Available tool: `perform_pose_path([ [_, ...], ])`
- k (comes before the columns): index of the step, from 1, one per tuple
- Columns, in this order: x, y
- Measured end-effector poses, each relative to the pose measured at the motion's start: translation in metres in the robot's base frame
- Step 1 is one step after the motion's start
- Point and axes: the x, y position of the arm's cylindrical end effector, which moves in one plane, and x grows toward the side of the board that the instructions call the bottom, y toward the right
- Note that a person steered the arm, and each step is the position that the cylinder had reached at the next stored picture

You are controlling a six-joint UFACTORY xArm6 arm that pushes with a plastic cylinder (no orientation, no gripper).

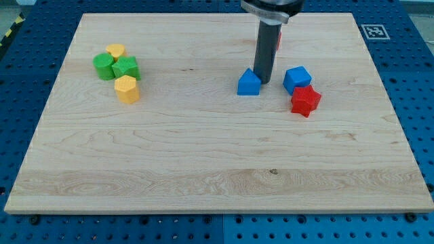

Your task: Slide the blue cube into the top right side of the red star

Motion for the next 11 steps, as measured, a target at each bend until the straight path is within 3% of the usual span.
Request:
perform_pose_path([
  [3,-0.018,0.007],
  [7,-0.003,0.177],
  [11,0.026,0.145],
])
